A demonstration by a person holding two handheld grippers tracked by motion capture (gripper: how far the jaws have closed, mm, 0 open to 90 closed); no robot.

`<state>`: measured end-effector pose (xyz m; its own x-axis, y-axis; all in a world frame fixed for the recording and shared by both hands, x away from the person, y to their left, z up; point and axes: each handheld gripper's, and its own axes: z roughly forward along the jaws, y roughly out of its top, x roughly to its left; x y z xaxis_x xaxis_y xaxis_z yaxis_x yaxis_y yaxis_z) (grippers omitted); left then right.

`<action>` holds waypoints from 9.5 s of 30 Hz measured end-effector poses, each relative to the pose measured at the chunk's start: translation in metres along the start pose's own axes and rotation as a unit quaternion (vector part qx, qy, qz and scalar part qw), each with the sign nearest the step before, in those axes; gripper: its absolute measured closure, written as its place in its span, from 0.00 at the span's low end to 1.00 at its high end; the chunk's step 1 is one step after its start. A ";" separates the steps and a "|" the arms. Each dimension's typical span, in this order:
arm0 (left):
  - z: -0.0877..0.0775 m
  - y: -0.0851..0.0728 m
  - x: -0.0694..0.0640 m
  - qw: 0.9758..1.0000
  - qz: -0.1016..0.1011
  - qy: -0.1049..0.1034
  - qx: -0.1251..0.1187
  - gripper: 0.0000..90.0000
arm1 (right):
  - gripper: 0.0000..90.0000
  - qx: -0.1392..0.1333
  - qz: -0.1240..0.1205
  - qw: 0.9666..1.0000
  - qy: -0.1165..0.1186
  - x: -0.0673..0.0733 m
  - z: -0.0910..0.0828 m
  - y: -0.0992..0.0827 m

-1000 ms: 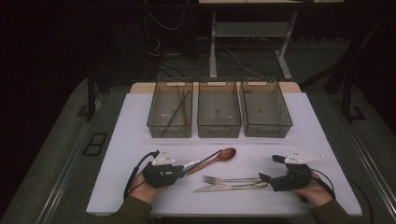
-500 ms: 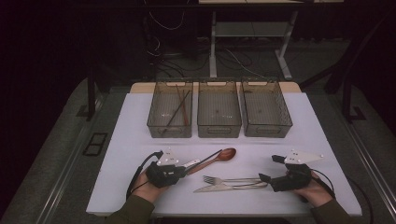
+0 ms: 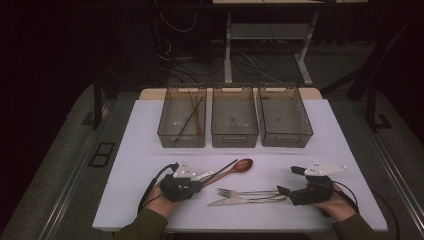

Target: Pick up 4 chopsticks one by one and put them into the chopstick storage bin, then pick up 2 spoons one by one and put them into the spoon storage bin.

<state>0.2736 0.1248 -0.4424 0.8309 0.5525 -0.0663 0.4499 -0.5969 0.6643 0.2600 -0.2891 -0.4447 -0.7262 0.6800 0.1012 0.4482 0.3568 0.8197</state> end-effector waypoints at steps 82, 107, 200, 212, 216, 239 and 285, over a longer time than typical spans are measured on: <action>-0.061 0.040 0.067 0.992 -0.060 0.017 -0.114 0.94 | 0.11 0.000 0.015 1.000 -0.001 -0.002 0.001 0.001; -0.051 0.090 0.130 0.987 -0.089 0.085 -0.100 0.94 | 0.11 0.000 0.017 1.000 -0.010 -0.003 0.001 0.001; -0.054 0.091 0.099 0.989 -0.053 0.031 -0.133 0.29 | 0.11 -0.004 0.012 1.000 -0.010 -0.002 -0.001 0.000; -0.058 0.074 0.068 0.989 -0.033 0.014 -0.144 0.24 | 0.11 -0.002 0.011 1.000 -0.008 -0.002 -0.001 0.001; -0.056 0.067 0.060 0.989 -0.029 0.012 -0.145 0.20 | 0.11 -0.004 0.014 1.000 -0.010 -0.002 -0.001 0.001; -0.051 0.027 0.032 0.987 -0.020 0.016 -0.156 0.01 | 0.11 -0.004 0.013 1.000 -0.011 -0.002 -0.001 0.001; -0.031 -0.033 0.029 0.992 -0.078 0.027 -0.095 0.41 | 0.11 -0.003 0.009 1.000 -0.010 -0.001 0.001 0.001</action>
<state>0.2729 0.1784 -0.4436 0.7344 0.6634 -0.1432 0.4984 -0.3840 0.7772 0.2614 -0.2886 -0.4440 -0.7071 0.6994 0.1045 0.4578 0.3401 0.8214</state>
